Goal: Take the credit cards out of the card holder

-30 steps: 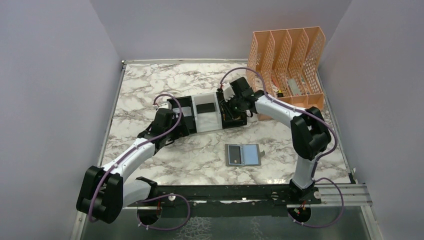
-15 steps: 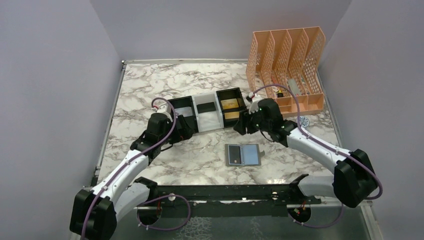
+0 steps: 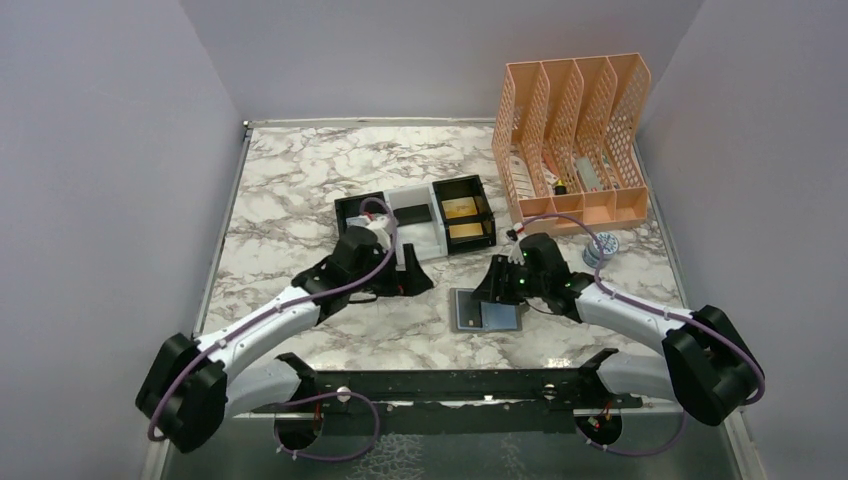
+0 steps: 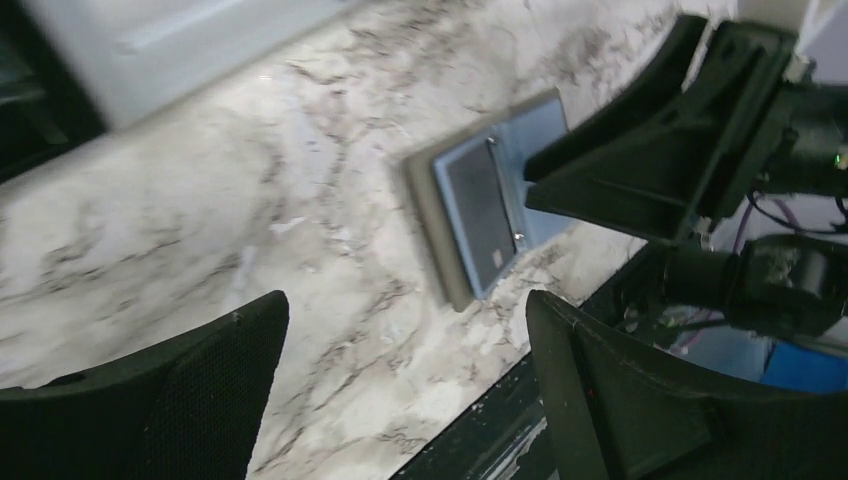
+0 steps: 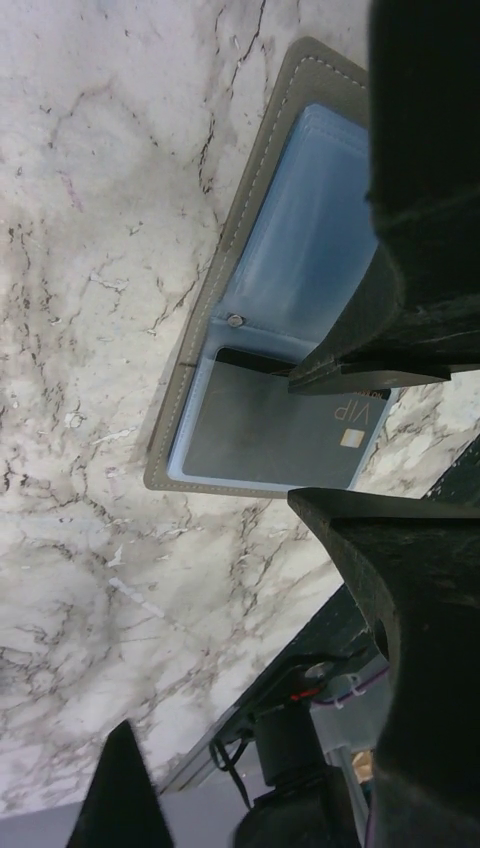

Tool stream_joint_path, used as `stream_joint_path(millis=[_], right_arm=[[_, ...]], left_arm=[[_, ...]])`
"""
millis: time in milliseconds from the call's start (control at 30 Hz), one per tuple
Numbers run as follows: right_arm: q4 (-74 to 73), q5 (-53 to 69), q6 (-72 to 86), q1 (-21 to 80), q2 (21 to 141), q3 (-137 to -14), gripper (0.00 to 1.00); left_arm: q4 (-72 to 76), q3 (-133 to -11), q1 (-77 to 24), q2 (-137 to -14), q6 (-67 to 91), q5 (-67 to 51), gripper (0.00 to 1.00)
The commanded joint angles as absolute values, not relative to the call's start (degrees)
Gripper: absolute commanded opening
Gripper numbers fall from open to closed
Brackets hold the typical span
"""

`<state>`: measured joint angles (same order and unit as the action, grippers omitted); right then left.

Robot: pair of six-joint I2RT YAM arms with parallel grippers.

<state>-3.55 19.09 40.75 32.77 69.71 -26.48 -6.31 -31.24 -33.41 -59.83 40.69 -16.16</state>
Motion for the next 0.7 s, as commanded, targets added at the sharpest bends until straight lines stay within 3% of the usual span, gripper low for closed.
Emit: stream_joint_path(millis=[0, 300, 667], right_arm=[[-1.2, 16.6, 43.7, 32.8, 68.7, -26.0, 0.39], [4.2, 20.5, 46.6, 32.7, 69.8, -22.9, 0.34], [4.2, 16.5, 47.4, 32.7, 71.5, -21.0, 0.31]], left_arm=[[-0.4, -35.2, -42.4, -66.2, 42.4, -12.1, 0.88], [5.9, -39.1, -50.7, -77.4, 44.8, -11.4, 0.61], [8.7, -41.7, -54.1, -86.1, 45.3, -11.4, 0.44]])
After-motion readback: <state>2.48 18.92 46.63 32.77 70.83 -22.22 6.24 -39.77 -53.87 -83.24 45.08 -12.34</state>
